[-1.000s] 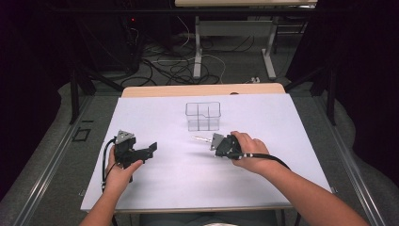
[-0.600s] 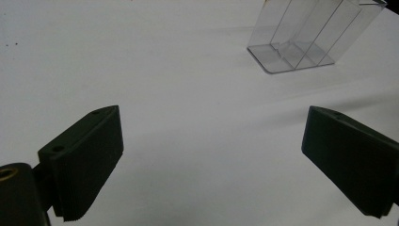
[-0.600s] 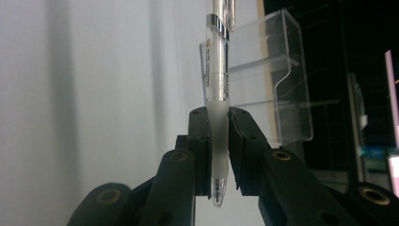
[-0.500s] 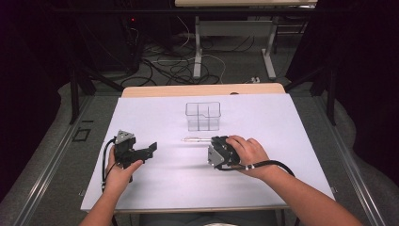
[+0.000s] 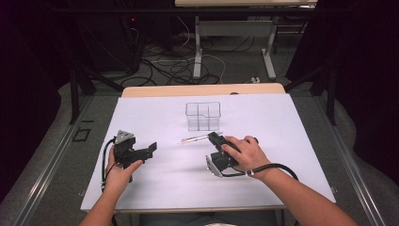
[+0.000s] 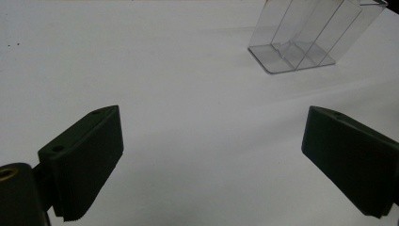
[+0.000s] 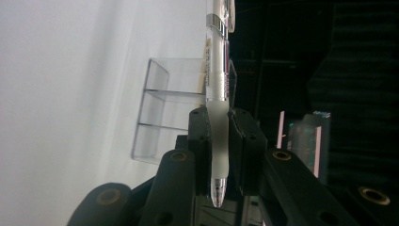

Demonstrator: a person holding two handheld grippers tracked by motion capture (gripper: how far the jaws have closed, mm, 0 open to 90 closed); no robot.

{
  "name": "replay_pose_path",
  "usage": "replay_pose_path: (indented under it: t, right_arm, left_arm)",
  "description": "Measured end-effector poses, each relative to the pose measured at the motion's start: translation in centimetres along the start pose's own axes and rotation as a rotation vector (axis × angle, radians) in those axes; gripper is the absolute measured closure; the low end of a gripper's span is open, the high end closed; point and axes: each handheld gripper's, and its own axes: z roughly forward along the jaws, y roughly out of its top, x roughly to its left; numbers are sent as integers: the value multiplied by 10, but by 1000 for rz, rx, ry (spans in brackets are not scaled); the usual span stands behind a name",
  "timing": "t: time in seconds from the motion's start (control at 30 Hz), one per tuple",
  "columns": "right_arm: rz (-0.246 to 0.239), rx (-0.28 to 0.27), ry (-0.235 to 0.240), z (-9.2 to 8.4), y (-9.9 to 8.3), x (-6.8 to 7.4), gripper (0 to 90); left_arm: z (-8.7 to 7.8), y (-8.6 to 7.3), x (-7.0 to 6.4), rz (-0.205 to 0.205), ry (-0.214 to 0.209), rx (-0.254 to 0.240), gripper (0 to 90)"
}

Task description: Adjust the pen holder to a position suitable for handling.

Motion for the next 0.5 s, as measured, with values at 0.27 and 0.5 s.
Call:
replay_pose_path:
  t: [0.27, 0.5]
  right_arm:
    - [-129, -7, -70, -4, -2, 6, 792]
    - [-188, 2, -104, -4, -5, 10, 792]
  left_arm:
    - [0, 1, -2, -3, -5, -3, 59]
    - [-1, 8, -7, -2, -45, 10, 65]
